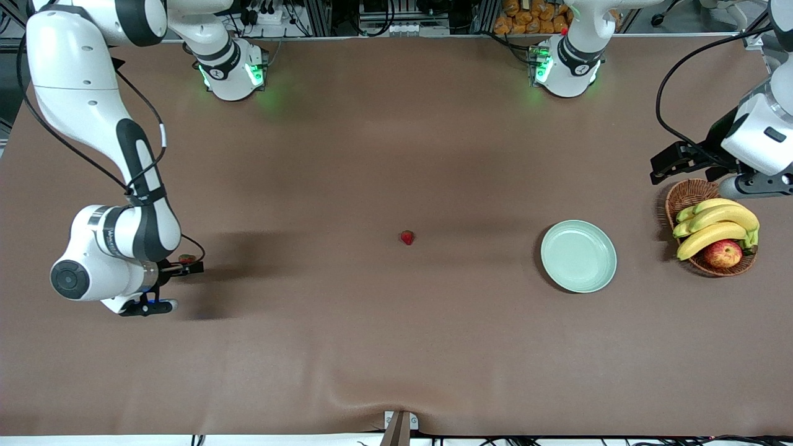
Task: Collect all strawberries into plate
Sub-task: 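Return the right gripper to the remaining strawberries and grasp one, then grasp the mid-table strawberry with the left gripper while the right gripper lifts another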
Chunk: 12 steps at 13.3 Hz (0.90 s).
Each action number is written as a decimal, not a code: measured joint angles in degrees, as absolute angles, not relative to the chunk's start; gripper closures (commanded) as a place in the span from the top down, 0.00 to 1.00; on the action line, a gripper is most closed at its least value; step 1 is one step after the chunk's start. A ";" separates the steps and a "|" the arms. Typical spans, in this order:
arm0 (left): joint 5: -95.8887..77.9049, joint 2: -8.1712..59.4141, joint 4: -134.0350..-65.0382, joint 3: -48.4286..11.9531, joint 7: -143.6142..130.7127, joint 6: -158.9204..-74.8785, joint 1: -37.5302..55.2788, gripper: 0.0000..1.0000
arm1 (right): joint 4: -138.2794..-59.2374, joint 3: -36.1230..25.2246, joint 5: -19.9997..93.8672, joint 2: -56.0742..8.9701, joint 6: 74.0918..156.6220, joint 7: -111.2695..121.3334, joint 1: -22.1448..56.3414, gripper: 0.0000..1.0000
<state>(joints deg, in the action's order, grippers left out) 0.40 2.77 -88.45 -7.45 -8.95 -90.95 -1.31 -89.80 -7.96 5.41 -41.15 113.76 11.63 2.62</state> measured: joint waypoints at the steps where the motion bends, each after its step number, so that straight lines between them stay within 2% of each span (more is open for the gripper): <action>1: 0.41 2.77 -88.42 -7.42 -8.96 -90.97 -1.87 1.00 | -90.31 -7.96 5.41 -41.38 113.77 12.10 2.08 0.87; 4: 0.41 2.77 -88.36 -7.37 -8.96 -91.01 -2.67 1.00 | -92.05 -7.94 5.39 -42.03 113.80 12.33 1.83 0.70; 6: 0.41 2.71 -88.35 -7.37 -8.96 -91.01 -2.74 1.00 | -92.40 -7.93 5.39 -42.56 113.90 12.33 1.82 0.48; 8: 0.41 2.66 -88.35 -7.37 -8.96 -91.01 -2.93 1.00 | -92.49 -7.94 5.39 -42.64 113.90 12.33 1.82 0.18; 9: 0.41 2.66 -88.35 -7.38 -8.96 -91.01 -2.94 1.00 | -92.49 -7.94 5.39 -42.64 113.90 12.33 1.82 0.08; 10: 0.41 2.66 -88.36 -7.46 -8.96 -91.01 -2.91 1.00 | -92.45 -7.94 5.35 -42.61 113.91 12.33 1.82 0.03; 12: 0.40 2.79 -88.43 -7.83 -8.96 -91.02 -2.51 1.00 | -92.14 -7.78 5.39 -42.56 114.32 12.33 1.82 0.01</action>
